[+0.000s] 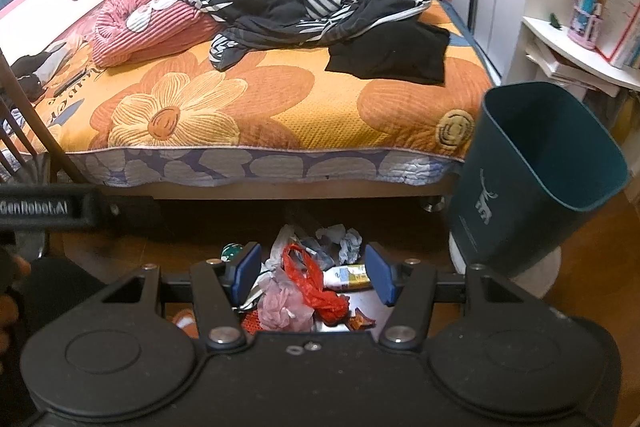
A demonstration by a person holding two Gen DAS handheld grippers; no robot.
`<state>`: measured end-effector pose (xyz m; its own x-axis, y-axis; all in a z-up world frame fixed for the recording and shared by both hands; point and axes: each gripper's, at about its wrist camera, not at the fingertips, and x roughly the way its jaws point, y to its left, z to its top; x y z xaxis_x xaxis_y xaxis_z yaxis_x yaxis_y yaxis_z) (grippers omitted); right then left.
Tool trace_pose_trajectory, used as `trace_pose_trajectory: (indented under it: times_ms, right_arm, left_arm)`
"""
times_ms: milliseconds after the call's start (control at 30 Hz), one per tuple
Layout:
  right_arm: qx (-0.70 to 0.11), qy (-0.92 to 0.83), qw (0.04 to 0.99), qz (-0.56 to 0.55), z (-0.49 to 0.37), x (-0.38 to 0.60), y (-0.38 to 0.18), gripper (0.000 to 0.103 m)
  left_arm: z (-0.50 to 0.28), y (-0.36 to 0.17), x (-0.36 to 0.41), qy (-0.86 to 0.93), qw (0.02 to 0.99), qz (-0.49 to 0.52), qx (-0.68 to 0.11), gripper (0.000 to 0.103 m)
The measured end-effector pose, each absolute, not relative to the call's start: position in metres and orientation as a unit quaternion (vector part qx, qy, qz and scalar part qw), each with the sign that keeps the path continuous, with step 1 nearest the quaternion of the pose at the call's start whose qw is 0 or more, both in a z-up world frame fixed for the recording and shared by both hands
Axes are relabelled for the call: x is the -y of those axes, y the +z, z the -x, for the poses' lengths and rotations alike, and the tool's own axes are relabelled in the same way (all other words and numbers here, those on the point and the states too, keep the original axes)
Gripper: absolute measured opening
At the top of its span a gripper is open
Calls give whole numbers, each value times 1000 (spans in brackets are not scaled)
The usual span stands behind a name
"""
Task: Collect trash
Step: 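Lower left tool onto pink mesh puff while right tool lowers onto red bag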
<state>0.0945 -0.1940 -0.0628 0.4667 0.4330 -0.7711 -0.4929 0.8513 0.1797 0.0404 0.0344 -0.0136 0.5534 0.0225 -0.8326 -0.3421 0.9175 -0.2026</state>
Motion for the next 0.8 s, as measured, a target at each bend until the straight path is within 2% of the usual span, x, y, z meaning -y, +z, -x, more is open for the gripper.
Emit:
trace_pose_trajectory:
  times_ms: [233,467,600,733,800]
  right_arm:
    - [-459,306,830,81,-151,164,-122,57]
    - [-505,368,768,140,-196,122,-220,57]
    - [-536,393,719,201,-214,100,-283,56]
    - [-525,436,670,291,-219,88,-337,56]
    - [-541,449,646,298,-222,87,-360,55]
  left_arm:
    - [-96,-77,-72,142,844,161,-491,103]
    - [-147,-174,-99,140,796,179,-562,103]
    - [-164,-239,-94,123,756,173,-619,103]
    - [-171,-297,-75,79,732,125,-665,103]
    - [-172,-324,-67,64,714,113,-688,103]
